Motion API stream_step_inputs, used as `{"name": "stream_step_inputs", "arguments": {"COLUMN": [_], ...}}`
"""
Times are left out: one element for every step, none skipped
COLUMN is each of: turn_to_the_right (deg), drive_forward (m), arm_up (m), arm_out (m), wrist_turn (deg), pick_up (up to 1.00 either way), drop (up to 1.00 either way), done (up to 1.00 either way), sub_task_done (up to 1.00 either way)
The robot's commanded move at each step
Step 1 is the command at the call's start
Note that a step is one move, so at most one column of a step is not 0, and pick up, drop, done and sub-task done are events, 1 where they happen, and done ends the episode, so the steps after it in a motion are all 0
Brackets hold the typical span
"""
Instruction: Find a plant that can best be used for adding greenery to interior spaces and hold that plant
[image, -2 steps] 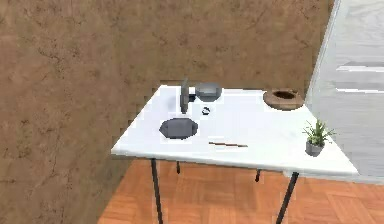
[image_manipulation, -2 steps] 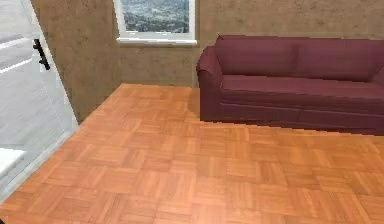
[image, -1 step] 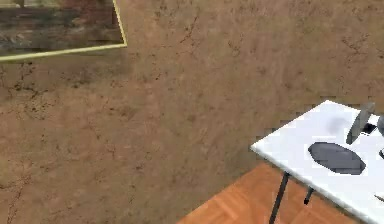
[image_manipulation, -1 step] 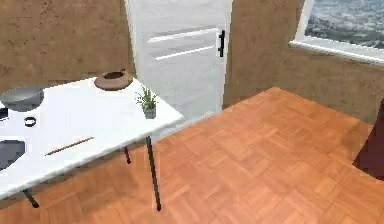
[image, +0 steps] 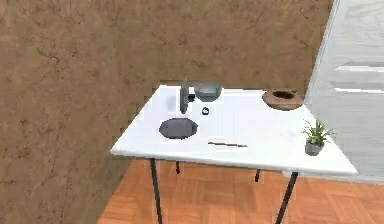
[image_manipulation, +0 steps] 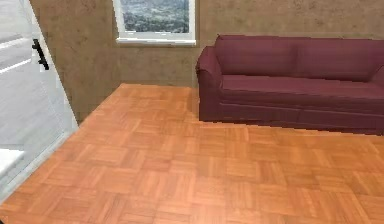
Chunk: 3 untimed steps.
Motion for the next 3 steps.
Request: {"name": "stream_step_inputs", "arguments": {"turn_to_the_right": [24.0, 0.0, -45.0], "drive_forward": [0.0, 0.3, 0.0], "arm_up": [0.0, 0.0, 0.0], "arm_out": [0.0, 0.0, 0.0], "wrist_turn": [0.0, 0.0, 0.0], "pick_up": [0.0, 0.0, 0.0], "drop": [0.0, 0.0, 0.0], "done": [0.0, 0.0, 0.0], "sub_task_done": [0.0, 0.0, 0.0]}}
